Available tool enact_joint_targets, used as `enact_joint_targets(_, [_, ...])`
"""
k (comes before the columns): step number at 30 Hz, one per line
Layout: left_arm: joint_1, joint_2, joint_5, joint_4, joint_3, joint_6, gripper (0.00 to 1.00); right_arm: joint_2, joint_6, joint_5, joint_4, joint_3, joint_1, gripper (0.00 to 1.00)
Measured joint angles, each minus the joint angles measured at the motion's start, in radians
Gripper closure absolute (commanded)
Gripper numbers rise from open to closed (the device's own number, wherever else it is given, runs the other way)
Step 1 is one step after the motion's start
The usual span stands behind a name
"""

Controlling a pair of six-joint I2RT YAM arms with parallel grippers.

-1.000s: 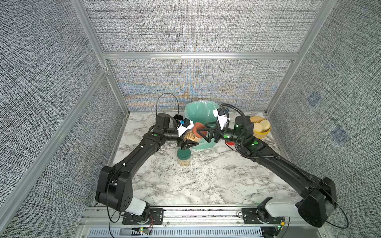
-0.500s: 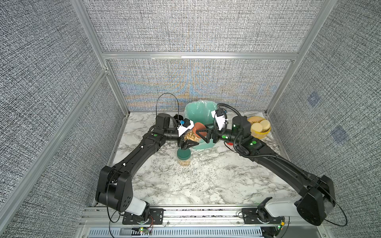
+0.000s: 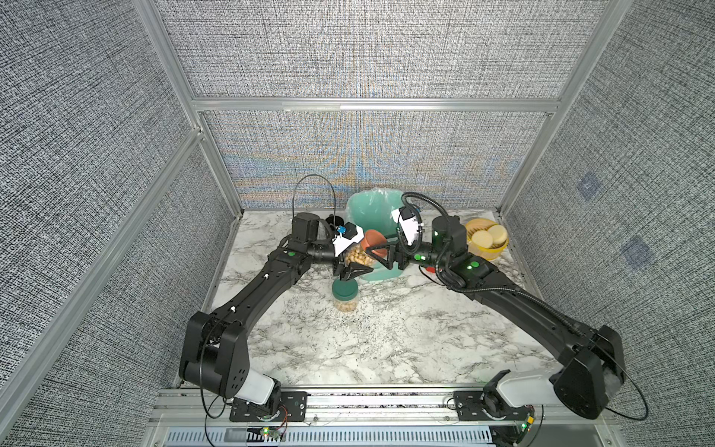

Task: Empty moldy peanuts from jars
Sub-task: Unscrew the lid from the jar.

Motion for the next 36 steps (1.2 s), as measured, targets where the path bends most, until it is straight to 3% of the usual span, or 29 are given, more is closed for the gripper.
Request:
enact_joint_targets(5, [-0.002, 0.000, -0.004, -0.005, 0.005, 0.011, 1.00, 0.013, -0.058, -0.060, -0.050, 0.032, -0.027, 0.49])
enact_joint_targets(23, [-0.001, 0.020, 0.075, -0.060, 0.051, 0.072, 1.00, 0.116, -0.563, -0.290, -0.363, 0.267, -0.092, 0.54])
enact_joint_targets(29, [-0.003, 0.030, 0.085, -0.090, 0.063, 0.111, 1.00, 0.131, -0.704, -0.306, -0.451, 0.307, -0.097, 0.52])
enact_joint_targets(36, [-0.003, 0.033, 0.098, -0.103, 0.064, 0.146, 1.00, 0.130, -0.804, -0.323, -0.469, 0.309, -0.100, 0.37])
